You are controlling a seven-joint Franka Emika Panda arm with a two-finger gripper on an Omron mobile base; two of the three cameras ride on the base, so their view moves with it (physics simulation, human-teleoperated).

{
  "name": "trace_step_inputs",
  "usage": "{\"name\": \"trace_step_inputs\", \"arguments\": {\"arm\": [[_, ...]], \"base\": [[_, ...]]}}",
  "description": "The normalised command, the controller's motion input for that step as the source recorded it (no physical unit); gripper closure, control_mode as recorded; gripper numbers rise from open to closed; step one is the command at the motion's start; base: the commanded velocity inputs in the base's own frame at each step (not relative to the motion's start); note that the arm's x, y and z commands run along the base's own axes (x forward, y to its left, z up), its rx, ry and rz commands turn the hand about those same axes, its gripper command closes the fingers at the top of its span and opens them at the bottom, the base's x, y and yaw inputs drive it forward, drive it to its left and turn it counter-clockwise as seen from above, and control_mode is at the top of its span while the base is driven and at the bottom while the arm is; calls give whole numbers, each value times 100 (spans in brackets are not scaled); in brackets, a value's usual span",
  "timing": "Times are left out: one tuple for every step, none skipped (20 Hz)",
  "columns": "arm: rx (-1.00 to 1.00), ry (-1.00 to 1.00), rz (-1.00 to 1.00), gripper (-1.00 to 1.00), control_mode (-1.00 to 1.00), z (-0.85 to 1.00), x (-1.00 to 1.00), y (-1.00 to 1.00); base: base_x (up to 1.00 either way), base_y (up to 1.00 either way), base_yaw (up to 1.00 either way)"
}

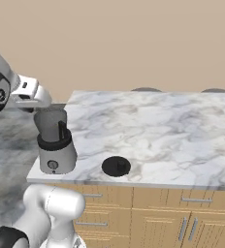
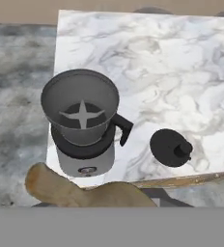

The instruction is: Grab the garlic and lime from the fridge, place them in the blender, close the lid, and turn on the blender to create a marinade.

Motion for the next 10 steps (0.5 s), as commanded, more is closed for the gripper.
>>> {"name": "trace_step_inputs", "arguments": {"arm": [[0, 39, 4, 100, -100, -27, 44, 26], [0, 18, 11, 100, -100, -32, 9, 11], [0, 15, 7, 100, -100, -51, 14, 10], [0, 5, 9, 100, -100, -56, 13, 0], [2, 1, 8, 100, -100, -69, 26, 0], [5, 5, 8, 100, -100, -75, 39, 0], [6, 8, 8, 100, -100, -76, 50, 0], [5, 9, 7, 100, -100, -75, 59, 0], [4, 11, 5, 100, -100, -69, 69, 0], [2, 12, 3, 100, -100, -65, 77, 0]], "base": [[0, 0, 0], [0, 0, 0], [0, 0, 0], [0, 0, 0], [0, 0, 0], [0, 0, 0], [0, 0, 0], [0, 0, 0], [0, 0, 0], [0, 0, 0]]}}
